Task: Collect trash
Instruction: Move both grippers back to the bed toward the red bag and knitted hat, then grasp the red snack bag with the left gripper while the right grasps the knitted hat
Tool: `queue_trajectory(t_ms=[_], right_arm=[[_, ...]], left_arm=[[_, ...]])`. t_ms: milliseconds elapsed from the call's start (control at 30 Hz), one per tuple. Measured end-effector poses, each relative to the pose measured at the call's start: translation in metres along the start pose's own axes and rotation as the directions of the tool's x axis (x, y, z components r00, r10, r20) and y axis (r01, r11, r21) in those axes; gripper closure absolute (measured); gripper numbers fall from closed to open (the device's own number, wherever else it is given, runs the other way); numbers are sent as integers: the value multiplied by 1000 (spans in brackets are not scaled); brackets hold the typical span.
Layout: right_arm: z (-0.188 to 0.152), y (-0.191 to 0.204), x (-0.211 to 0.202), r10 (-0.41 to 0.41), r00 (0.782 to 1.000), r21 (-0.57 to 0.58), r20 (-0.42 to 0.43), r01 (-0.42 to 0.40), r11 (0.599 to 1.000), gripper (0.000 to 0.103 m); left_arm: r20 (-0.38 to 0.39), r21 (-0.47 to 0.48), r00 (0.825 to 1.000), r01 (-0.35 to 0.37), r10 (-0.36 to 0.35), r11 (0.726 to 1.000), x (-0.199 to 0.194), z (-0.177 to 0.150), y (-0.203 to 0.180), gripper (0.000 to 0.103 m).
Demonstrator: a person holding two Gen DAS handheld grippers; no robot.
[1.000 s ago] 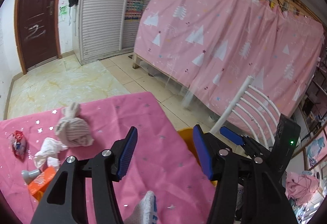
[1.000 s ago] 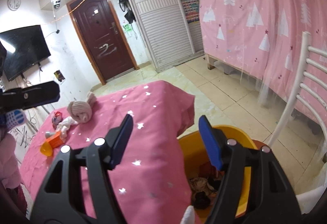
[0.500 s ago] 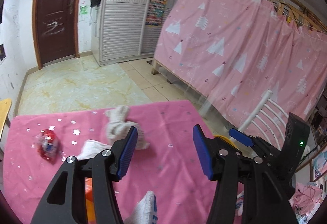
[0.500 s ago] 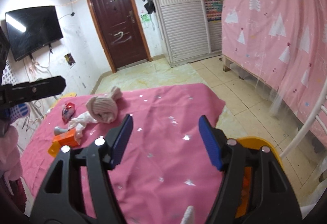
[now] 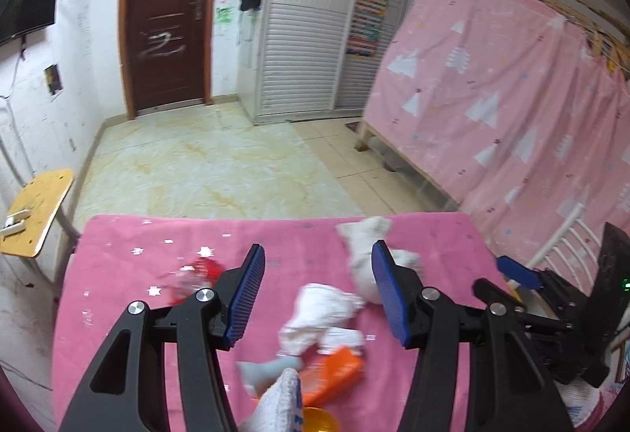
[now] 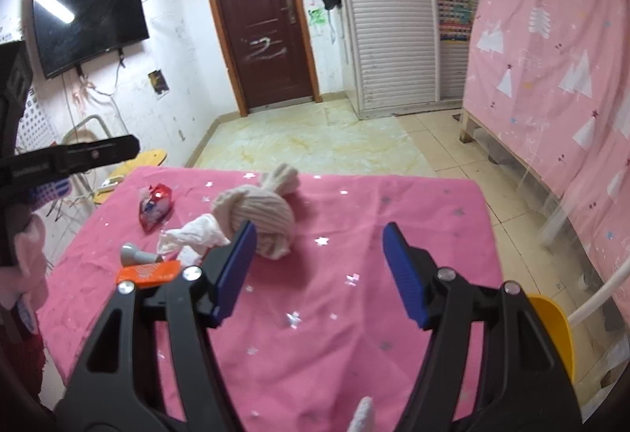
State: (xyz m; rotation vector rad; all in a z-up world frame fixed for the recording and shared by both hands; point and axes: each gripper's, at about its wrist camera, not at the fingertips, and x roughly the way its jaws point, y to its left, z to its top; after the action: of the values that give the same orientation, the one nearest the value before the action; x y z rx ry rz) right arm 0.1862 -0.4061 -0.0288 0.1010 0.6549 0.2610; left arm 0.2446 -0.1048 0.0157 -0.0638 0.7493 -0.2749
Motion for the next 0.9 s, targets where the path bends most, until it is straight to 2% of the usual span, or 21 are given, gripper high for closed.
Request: queue_trajectory(t_ms=[233, 433, 567, 700, 900], right_arm=[[9, 22, 21, 21, 999, -47, -29, -22, 999, 39], [17, 38, 38, 28, 998, -84, -48, -32, 996, 39], [20, 44, 49, 28, 998, -102, -63, -34, 994, 39], [22, 49, 59, 27, 997, -108, -78, -35, 994, 30], [22, 52, 73, 26, 994, -119, -106, -38, 992, 30]], left_arm=[[-46, -34, 996, -81, 80, 996, 20, -3, 46, 54], [-101, -54, 985, -144, 138, 988, 43, -10, 74, 54], [-131, -60, 979, -164, 155, 985, 57, -17, 83, 54], [-154, -55, 975, -170, 160, 984, 68, -22, 88, 54], [-174, -37, 971, -175, 166, 984, 83, -28, 89, 54]])
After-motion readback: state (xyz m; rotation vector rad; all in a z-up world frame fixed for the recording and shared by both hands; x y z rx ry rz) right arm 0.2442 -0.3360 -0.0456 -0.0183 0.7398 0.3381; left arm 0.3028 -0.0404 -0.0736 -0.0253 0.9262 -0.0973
